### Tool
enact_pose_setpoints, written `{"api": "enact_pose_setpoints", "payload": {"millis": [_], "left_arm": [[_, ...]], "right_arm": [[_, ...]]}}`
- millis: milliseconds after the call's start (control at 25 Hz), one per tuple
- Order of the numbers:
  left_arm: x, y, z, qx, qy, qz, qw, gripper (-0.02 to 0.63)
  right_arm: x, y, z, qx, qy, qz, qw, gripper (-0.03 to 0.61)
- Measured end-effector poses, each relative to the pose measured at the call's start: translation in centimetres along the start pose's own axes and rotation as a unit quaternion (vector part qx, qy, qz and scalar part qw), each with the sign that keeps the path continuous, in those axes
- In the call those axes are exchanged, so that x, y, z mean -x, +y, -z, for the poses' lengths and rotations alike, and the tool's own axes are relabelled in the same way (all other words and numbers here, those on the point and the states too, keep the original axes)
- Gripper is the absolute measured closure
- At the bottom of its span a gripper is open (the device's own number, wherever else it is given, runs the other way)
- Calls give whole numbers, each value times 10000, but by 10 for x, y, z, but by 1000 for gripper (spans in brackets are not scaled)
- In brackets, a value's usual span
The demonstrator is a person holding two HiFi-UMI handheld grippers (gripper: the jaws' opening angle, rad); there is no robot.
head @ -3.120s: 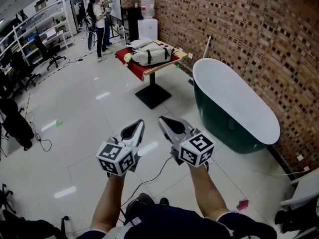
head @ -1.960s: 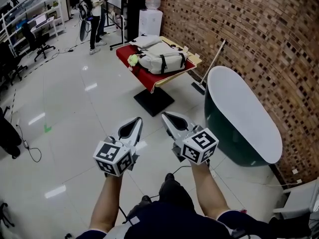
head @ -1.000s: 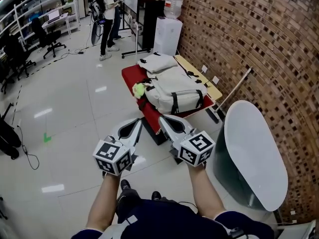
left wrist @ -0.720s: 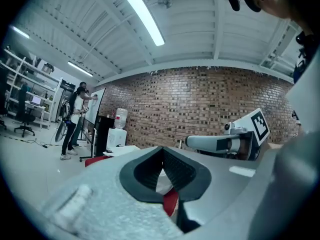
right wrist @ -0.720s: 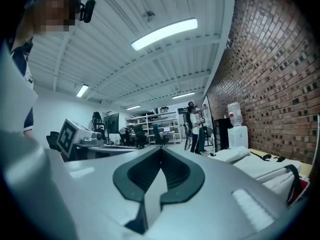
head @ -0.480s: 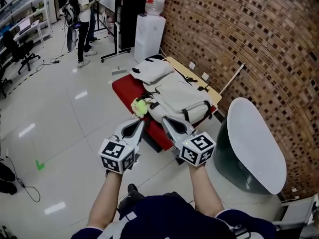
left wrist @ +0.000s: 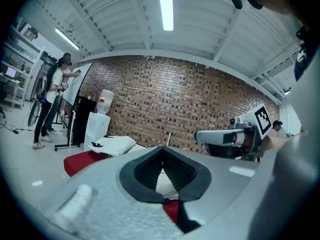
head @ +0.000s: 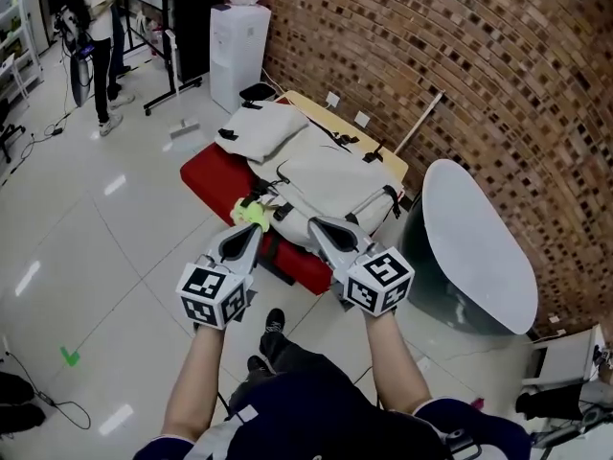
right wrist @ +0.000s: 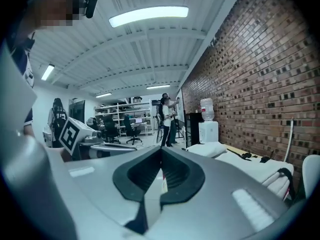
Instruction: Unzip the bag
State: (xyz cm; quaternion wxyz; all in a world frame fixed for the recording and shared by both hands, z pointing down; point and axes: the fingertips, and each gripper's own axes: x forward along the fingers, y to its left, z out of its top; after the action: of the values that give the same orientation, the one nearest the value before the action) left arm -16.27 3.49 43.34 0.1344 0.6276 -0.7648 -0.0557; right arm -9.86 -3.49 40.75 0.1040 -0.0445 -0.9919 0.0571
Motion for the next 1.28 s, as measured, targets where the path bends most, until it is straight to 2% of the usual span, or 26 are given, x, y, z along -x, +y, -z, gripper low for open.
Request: {"api": "enact_pose_setpoints", "payload": {"millis": [280,440,640,760,920,1000,1080,1160,1280], "left_arm": [[-51,40,-3,-286,417,149,9986,614],[-81,59,2,-396,718,202,9964,614],[-118,81,14,-581,1004,398,9925,614],[-137,97,30,-623,1370,597,9868,614],[-162,110,46,-553,1744,1137,9765,612],[-173,113,56,-540,1937,1507,9679,612],[-181,111,66,-515,2159,1932,9557,603],[-187,109,72,-485,2319,2343,9429,562],[-194,106,82,-625,2566,2771,9238,528]], "right_arm": [[-43,-59,-18,88,-227,339,9991,575],[-66,-85,-20,166,-170,255,9994,575],[-93,-105,-8,431,271,112,9986,575],[-113,-104,2,618,614,-76,9962,575],[-135,-115,12,691,982,171,9926,575],[-144,-122,19,628,1155,388,9906,575],[-150,-128,24,534,1293,608,9883,575],[-155,-133,27,485,1413,846,9851,574],[-157,-140,33,460,1600,1217,9785,574]]}}
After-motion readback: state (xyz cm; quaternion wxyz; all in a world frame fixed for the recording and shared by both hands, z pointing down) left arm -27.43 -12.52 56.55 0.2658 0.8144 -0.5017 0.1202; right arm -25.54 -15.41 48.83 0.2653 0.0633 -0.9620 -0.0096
